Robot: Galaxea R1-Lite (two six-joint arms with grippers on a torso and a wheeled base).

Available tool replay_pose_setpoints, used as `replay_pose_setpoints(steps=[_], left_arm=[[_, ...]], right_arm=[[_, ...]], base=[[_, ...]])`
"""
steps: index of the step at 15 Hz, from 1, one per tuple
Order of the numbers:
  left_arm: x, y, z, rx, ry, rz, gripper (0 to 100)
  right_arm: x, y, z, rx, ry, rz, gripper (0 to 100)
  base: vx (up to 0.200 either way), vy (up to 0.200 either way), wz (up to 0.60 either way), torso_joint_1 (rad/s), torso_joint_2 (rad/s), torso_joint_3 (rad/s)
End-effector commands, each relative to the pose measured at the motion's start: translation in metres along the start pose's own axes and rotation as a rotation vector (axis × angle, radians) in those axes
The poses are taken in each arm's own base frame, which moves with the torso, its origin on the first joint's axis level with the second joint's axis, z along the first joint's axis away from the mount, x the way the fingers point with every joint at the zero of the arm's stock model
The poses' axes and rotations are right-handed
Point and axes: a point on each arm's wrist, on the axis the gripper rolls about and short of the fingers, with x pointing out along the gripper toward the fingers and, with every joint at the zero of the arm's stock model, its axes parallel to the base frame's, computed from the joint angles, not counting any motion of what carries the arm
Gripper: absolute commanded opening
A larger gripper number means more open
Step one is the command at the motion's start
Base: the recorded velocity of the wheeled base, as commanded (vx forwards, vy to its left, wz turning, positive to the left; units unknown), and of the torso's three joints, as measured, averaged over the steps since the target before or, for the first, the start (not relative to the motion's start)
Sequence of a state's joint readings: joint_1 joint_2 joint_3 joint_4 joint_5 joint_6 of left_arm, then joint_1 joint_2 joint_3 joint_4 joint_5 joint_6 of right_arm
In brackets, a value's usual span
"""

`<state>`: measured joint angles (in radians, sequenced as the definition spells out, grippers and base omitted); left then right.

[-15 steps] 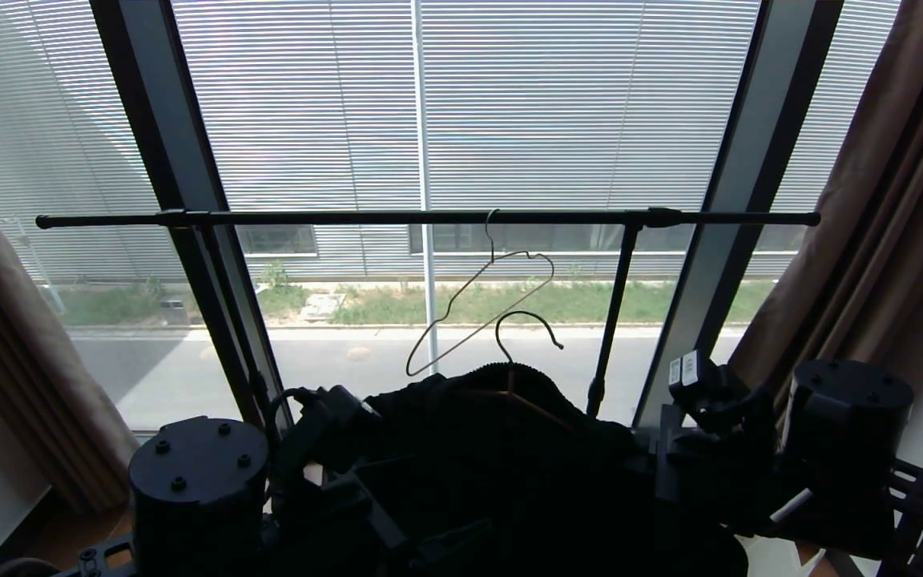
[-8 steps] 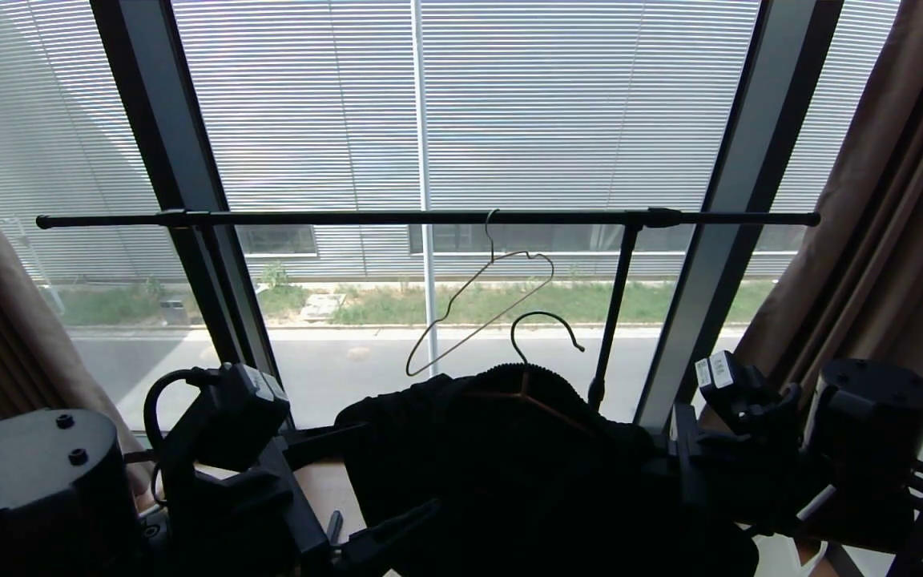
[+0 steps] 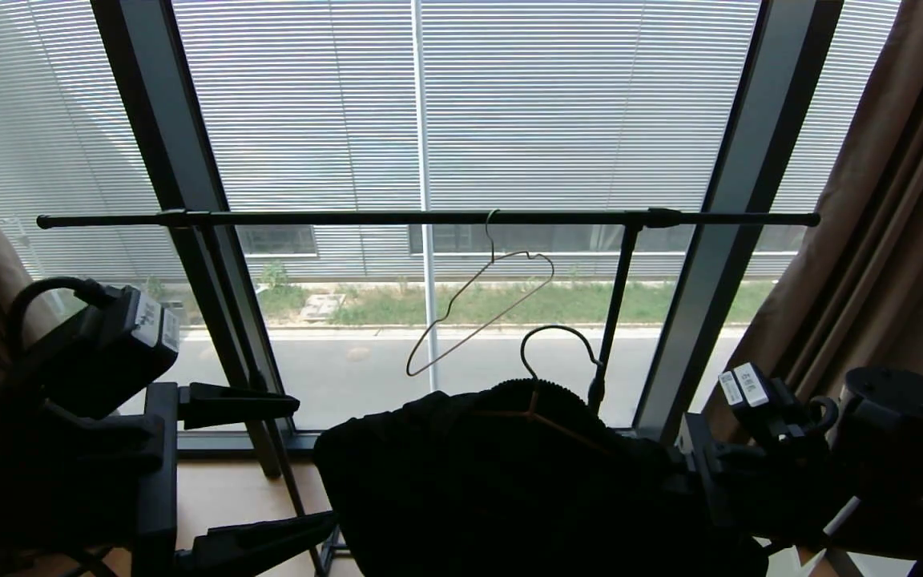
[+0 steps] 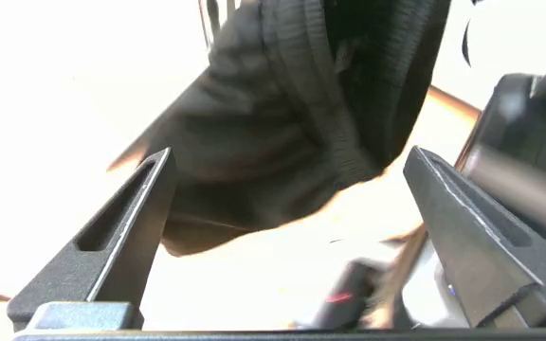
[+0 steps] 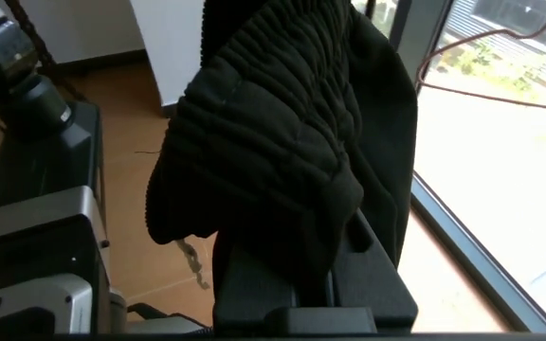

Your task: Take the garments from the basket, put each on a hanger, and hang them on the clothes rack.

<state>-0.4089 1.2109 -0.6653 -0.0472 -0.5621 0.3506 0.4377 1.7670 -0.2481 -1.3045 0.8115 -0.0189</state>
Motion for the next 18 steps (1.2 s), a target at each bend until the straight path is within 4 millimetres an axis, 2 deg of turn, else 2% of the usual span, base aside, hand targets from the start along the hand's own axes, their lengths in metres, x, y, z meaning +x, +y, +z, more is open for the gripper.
replay_pose_setpoints(steps=[1,3,7,11,12,14,18], left_arm=[[-0.005,0.01,-0.003,0.065,0.001,-0.009,100],[0.016,0.024,-0.019,0.162,0.047,-0.093,100],[0.047,0.038,-0.032,0.209,0.059,-0.221,100],[0.072,0.045,-0.032,0.225,0.053,-0.261,100],[0.072,0.045,-0.032,0.225,0.053,-0.261,100],[0.092,0.05,-0.032,0.22,0.068,-0.295,100],[0.113,0.049,-0.035,0.218,0.086,-0.343,100]], right_arm=[[-0.002,0.002,-0.003,0.008,0.006,0.018,0],[-0.003,0.005,-0.005,0.006,0.005,0.064,0],[-0.003,0.007,-0.004,0.003,0.004,0.076,0],[-0.003,0.012,-0.007,0.009,0.013,0.116,0],[-0.003,0.012,-0.007,0.009,0.013,0.116,0],[-0.002,0.017,-0.005,0.001,0.009,0.143,0],[-0.004,0.019,-0.003,-0.007,0.001,0.177,0]], base=[[0.0,0.0,0.0,0.0,0.0,0.0],[0.0,0.0,0.0,0.0,0.0,0.0],[0.0,0.0,0.0,0.0,0.0,0.0],[0.0,0.0,0.0,0.0,0.0,0.0],[0.0,0.0,0.0,0.0,0.0,0.0],[0.0,0.0,0.0,0.0,0.0,0.0],[0.0,0.0,0.0,0.0,0.0,0.0]])
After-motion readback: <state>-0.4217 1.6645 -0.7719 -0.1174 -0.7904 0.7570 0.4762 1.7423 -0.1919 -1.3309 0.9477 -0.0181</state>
